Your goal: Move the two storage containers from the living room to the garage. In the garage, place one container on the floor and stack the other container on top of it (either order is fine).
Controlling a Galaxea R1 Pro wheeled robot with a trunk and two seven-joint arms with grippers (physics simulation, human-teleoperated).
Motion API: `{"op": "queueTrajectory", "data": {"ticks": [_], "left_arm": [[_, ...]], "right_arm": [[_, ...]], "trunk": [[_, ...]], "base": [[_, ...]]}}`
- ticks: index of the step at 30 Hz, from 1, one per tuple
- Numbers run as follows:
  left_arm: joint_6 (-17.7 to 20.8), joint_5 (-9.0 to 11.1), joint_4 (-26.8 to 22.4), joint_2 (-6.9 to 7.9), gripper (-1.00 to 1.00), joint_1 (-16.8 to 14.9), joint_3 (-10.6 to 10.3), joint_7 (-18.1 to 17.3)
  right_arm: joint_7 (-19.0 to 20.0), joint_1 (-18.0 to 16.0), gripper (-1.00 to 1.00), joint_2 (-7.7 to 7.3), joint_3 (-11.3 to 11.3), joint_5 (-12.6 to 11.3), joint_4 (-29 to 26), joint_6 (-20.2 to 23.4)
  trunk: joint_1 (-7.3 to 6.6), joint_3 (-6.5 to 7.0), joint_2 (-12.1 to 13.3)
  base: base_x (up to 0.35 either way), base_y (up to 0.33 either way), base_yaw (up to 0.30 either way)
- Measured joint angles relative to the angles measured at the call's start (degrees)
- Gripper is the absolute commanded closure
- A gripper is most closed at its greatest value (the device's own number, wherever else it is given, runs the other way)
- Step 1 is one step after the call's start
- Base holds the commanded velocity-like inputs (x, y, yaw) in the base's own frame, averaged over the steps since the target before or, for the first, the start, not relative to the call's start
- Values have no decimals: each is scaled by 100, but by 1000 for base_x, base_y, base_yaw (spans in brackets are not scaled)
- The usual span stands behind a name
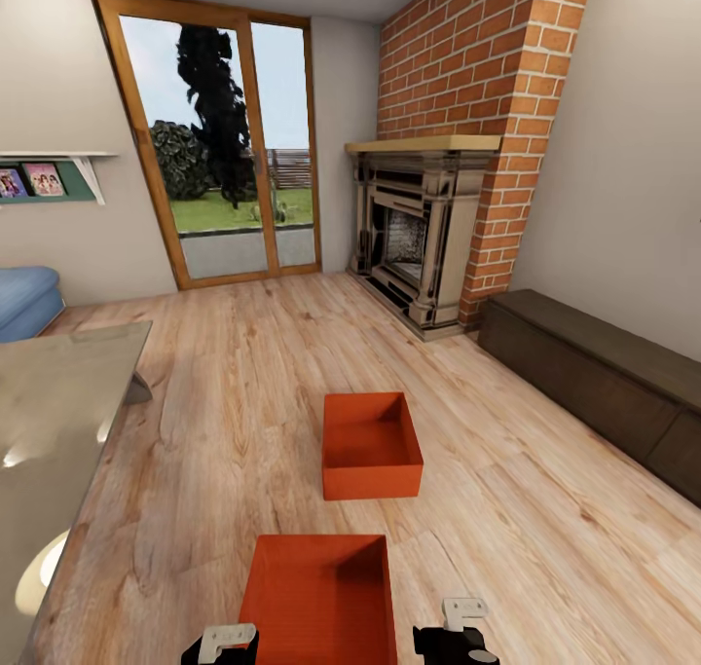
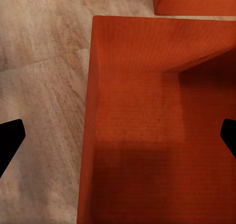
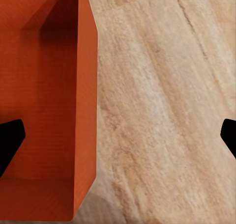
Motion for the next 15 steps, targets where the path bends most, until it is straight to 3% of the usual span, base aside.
{"op": "queueTrajectory", "data": {"ticks": [3,15], "left_arm": [[0,0,0,0,-100,0,0,0],[0,0,0,4,-100,0,0,0]], "right_arm": [[0,0,-100,0,1,0,0,0],[0,0,-100,0,0,-1,0,0]], "trunk": [[0,0,0],[263,-215,-480]], "base": [[0,0,0],[0,0,0]]}}
